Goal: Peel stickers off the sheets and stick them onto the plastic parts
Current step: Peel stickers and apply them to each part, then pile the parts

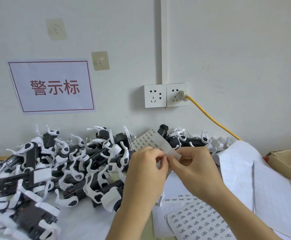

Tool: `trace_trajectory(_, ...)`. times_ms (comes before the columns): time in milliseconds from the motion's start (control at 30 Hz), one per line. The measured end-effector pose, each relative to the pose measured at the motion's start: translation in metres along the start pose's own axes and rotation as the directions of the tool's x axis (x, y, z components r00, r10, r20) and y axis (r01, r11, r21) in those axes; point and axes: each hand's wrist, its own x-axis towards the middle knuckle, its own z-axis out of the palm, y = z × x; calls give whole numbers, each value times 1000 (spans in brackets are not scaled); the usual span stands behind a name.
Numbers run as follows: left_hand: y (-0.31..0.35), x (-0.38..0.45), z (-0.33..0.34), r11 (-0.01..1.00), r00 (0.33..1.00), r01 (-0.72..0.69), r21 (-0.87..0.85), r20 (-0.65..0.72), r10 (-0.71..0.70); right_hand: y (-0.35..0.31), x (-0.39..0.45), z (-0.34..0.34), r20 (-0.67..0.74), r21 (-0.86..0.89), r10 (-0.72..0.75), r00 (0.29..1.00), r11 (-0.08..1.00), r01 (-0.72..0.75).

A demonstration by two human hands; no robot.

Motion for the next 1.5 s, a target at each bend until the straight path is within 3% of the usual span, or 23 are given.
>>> trace_trajectory(267, 0, 0, -1, 1000, 1000, -2, -16, -18, 2, -3, -1, -1, 11, 5, -14, 1000, 1000, 14)
trace_trajectory(533, -2, 0, -6, 982, 997, 73, -172, 26, -69, -4, -1, -3, 4, 17, -23, 1000, 1000, 23)
trace_trajectory(733, -3, 3, -9, 978, 996, 82, -194, 33, -77, -4, 0, -5, 18, 5, -24, 1000, 1000, 24)
trace_trajectory(967, -3, 3, -9, 940, 981, 194, -279, 49, -188, -6, 0, -5, -2, 14, 18, 1000, 1000, -18)
trace_trajectory(1167, -7, 6, -10, 820, 921, 360, -445, 32, -387, -4, 2, -11, -114, -10, 126, 985, 992, -128)
trace_trajectory(1333, -9, 8, -13, 652, 853, 427, -626, 40, -520, 5, 8, -23, -282, -41, 286, 916, 950, -309)
trace_trajectory(1500, -9, 10, -12, 579, 826, 449, -681, 68, -560, 13, 11, -34, -381, -280, 303, 873, 862, -422)
